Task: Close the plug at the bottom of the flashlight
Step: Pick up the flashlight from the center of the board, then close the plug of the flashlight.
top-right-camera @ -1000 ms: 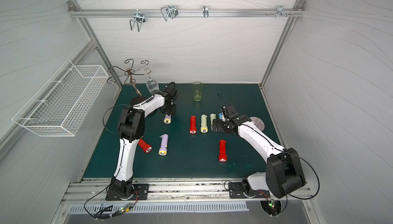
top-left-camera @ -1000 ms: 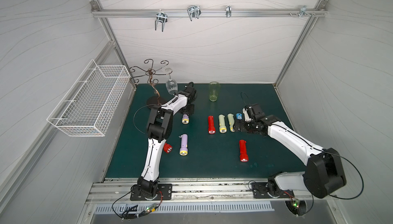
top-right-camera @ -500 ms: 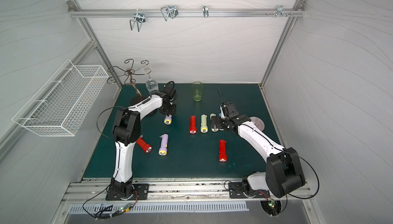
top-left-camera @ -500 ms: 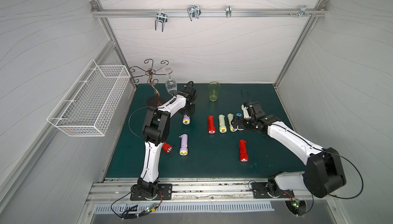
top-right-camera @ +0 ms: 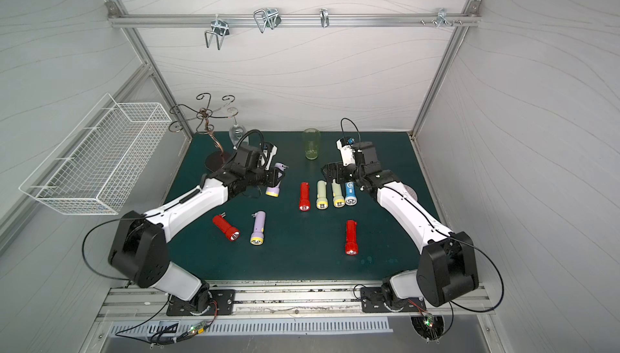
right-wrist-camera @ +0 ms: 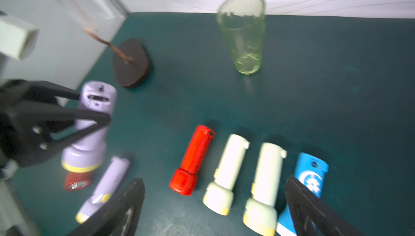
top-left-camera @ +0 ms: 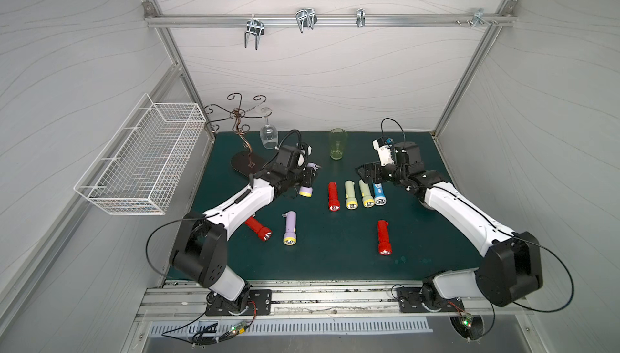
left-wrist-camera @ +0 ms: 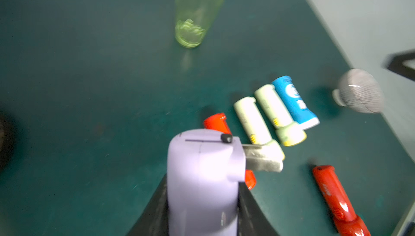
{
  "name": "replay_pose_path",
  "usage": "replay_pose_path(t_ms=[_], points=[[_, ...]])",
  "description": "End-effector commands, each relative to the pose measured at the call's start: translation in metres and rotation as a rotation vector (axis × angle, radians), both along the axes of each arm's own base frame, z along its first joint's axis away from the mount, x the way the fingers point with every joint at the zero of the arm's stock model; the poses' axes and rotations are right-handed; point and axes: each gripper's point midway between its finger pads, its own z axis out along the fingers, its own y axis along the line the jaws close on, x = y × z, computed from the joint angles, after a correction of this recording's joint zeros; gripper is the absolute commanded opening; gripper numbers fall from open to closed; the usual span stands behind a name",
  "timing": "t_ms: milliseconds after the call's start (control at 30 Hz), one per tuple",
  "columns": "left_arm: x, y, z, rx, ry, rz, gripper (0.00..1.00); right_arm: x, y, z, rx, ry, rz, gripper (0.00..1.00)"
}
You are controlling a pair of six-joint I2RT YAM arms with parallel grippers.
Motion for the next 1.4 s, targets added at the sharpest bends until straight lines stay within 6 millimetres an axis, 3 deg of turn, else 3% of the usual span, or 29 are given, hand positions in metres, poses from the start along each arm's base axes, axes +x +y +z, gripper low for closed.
replay_pose_path(t_ms=[0,233,367,500,600,767,1367], points=[[0.004,-0.017,0.069,-0.145,-0.342,-0.096,0.0,-0.015,0.021,0.044,0.148,-0.086,0.208,0.99],[-0.038,-0.029,0.089,-0.218,-0.531,-0.276,0.0,-0.046,0.047,0.079,0.295,-0.117,0.49,0.99],[-0.082,-0.043,0.101,-0.285,-0.652,-0.465,0.0,-0.07,0.055,0.093,0.382,-0.111,0.65,0.98],[-0.12,-0.053,0.1,-0.282,-0.729,-0.631,0.0,-0.088,0.06,0.096,0.413,-0.104,0.744,0.96],[-0.132,-0.057,0.102,-0.31,-0.725,-0.692,0.0,-0.101,0.07,0.091,0.398,-0.101,0.791,0.96],[-0.134,-0.06,0.109,-0.353,-0.743,-0.703,0.0,-0.118,0.088,0.078,0.351,-0.067,0.845,0.91],[-0.132,-0.061,0.105,-0.362,-0.721,-0.692,0.0,-0.127,0.111,0.07,0.303,-0.068,0.867,0.73]])
